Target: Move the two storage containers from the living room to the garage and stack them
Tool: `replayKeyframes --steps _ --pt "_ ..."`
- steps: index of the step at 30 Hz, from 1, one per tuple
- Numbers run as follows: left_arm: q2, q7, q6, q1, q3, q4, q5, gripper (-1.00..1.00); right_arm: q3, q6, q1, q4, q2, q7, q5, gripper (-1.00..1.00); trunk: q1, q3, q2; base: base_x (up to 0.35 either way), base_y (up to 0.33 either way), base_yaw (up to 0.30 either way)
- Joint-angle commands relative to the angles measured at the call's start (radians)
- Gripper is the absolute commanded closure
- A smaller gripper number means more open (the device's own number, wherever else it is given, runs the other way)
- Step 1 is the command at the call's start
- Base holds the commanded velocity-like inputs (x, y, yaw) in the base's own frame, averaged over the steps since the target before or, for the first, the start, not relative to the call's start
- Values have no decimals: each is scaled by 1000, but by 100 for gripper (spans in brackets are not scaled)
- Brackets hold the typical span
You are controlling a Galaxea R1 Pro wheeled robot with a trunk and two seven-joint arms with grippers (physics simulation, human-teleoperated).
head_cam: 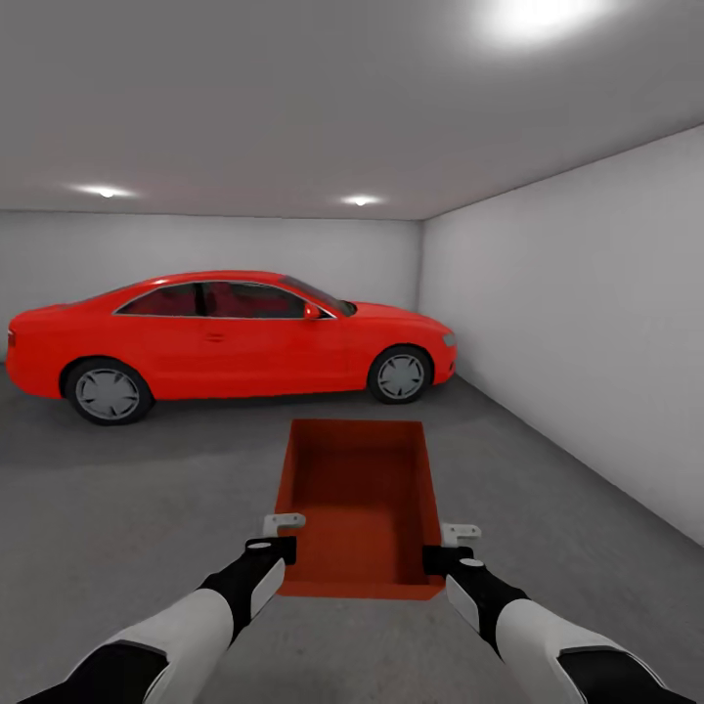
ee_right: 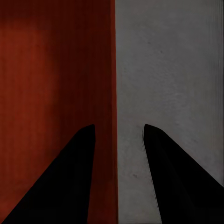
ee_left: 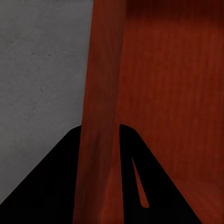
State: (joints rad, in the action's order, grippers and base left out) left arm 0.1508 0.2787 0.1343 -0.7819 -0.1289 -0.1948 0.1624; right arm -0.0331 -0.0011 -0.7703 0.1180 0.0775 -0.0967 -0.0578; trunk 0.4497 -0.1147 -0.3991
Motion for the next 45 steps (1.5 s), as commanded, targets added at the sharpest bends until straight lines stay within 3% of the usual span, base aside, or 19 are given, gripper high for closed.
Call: replayKeyframes --steps 1,28,45 --pt "-7 7 5 0 28 -12 -18 100 5 0 0 -3 -7 -7 -8 100 0 0 -1 0 0 -243" --pt "-7 7 6 0 29 -12 -18 100 5 -3 0 -3 -7 -6 -8 100 0 0 -1 4 0 -243" --pt "-7 7 5 0 29 -12 -17 100 5 -5 0 -3 -7 -6 -8 100 0 0 -1 290 0 -238"
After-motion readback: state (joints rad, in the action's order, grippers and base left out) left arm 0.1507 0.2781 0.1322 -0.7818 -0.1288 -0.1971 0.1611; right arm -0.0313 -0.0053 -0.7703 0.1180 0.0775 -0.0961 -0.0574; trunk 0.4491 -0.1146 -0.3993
